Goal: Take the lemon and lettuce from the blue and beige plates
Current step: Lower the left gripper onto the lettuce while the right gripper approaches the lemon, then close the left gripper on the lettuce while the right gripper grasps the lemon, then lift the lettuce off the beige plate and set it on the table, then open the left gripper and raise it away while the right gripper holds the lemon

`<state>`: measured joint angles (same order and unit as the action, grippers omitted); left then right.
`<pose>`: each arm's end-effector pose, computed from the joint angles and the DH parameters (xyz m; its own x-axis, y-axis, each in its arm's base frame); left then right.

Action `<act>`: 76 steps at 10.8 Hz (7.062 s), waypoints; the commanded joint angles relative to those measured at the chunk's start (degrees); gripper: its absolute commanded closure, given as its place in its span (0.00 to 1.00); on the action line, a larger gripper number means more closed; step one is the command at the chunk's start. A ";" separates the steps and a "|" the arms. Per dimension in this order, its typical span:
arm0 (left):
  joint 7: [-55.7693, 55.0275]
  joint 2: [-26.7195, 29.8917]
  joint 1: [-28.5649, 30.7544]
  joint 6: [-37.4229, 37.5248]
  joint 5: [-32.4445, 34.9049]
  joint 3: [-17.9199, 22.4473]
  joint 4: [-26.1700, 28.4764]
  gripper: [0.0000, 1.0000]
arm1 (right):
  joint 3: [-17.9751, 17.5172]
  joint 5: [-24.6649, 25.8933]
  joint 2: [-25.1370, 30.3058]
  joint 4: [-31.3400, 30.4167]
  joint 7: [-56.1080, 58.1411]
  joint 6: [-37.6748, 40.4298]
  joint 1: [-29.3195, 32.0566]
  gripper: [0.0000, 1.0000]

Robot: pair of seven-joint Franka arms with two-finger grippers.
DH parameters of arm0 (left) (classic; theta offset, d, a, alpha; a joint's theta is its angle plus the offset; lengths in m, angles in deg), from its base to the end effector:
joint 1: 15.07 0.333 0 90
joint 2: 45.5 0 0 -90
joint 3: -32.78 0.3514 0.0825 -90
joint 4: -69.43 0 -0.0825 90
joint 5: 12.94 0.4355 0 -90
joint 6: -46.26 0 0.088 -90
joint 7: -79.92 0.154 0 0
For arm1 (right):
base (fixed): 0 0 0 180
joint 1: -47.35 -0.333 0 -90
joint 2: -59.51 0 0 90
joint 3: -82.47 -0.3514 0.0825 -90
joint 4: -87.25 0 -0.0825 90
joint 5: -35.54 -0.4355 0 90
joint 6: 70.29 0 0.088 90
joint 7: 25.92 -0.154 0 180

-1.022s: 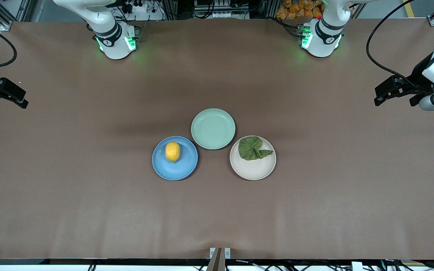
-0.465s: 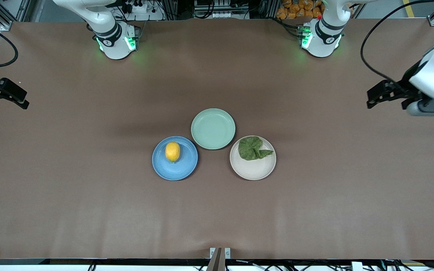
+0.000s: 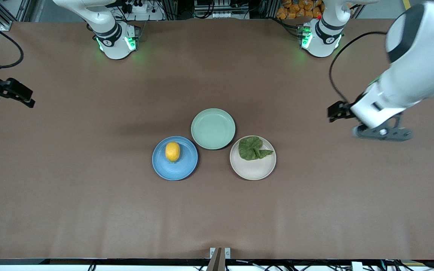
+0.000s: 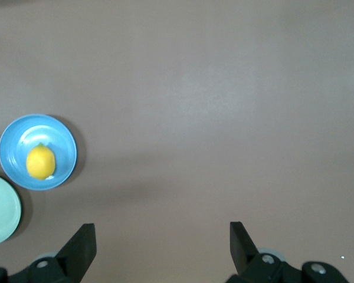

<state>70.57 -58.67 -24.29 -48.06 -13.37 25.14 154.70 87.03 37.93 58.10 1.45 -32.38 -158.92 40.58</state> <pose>0.6524 -0.1906 0.5154 0.9889 -0.1281 -0.0751 -0.1265 -0.9916 0.0259 0.6136 0.0178 0.6343 0.9967 -0.0749 0.0296 -0.0761 -0.9963 0.0405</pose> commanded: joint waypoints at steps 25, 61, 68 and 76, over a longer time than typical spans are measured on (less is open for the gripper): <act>-37.15 -26.11 -18.03 -44.91 5.35 -0.01 12.82 0.00 | 0.27 -14.52 -25.13 -14.38 -21.49 -40.02 -19.77 0.00; -9.12 -13.28 4.82 -19.69 6.67 0.17 4.64 0.01 | 22.57 -13.20 -22.86 -13.77 -0.26 -18.44 -25.93 0.70; -8.32 -8.03 5.17 -18.89 5.88 -0.19 12.89 0.00 | 30.41 -12.06 -22.94 -17.10 11.90 -19.55 -25.92 0.72; -8.49 12.89 7.81 -34.10 0.87 -0.19 43.91 0.00 | 30.33 -11.26 -23.12 -29.84 13.30 -42.48 -25.93 0.75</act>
<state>61.00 -52.19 -17.14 -80.46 -10.97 25.30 191.98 117.40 25.85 33.35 -24.66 -20.01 -197.09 14.91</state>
